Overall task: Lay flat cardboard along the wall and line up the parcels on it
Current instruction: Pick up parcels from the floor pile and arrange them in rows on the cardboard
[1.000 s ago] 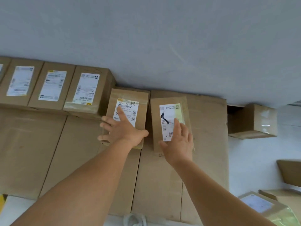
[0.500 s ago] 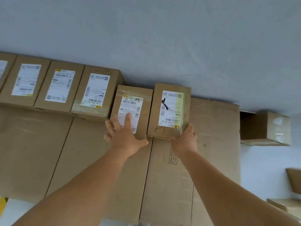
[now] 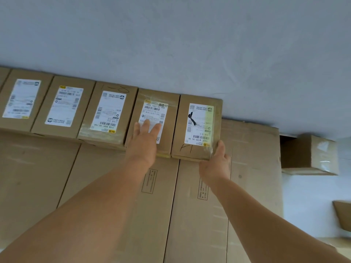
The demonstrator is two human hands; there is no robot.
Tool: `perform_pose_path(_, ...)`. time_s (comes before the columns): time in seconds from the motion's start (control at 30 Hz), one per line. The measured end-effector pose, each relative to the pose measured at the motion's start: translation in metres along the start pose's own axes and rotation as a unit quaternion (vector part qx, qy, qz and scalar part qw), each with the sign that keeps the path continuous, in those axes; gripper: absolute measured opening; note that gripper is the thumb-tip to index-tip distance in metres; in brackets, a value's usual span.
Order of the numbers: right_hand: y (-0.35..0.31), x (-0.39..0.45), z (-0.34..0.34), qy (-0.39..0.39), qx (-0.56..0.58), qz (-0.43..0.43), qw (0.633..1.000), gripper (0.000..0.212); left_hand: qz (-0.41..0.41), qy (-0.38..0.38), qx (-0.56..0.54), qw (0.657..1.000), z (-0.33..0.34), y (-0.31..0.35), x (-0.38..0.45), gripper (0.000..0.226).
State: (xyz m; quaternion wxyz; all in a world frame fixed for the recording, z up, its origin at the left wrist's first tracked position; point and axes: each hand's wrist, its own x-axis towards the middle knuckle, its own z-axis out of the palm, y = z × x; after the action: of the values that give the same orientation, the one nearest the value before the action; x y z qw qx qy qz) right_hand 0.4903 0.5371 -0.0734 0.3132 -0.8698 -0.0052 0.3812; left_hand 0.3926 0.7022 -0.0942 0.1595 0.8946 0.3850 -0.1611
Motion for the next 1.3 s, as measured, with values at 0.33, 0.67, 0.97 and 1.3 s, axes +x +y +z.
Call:
perform_pose_path(0.33, 0.017, -0.017, -0.023, 0.005, 0.031, -0.012, 0.999, 0.083, -0.006, -0.021, -0.108, 0.994, -0.014, 0.047, -0.031, 0.098)
perform_pose_path(0.67, 0.097, -0.066, -0.118, 0.095, 0.028, 0.014, 0.995, 0.071, 0.075, -0.024, -0.227, 0.971, 0.014, 0.186, -0.125, 0.062)
perform_pose_path(0.97, 0.224, -0.1, -0.235, 0.125, 0.047, 0.056, 0.989, 0.058, 0.114, -0.099, -0.188, 0.971, 0.07, 0.329, -0.208, 0.066)
perform_pose_path(1.3, 0.396, -0.111, -0.331, 0.15, 0.098, 0.167, 0.97, 0.059, 0.158, -0.235, -0.099, 0.954, 0.171, 0.463, -0.294, 0.091)
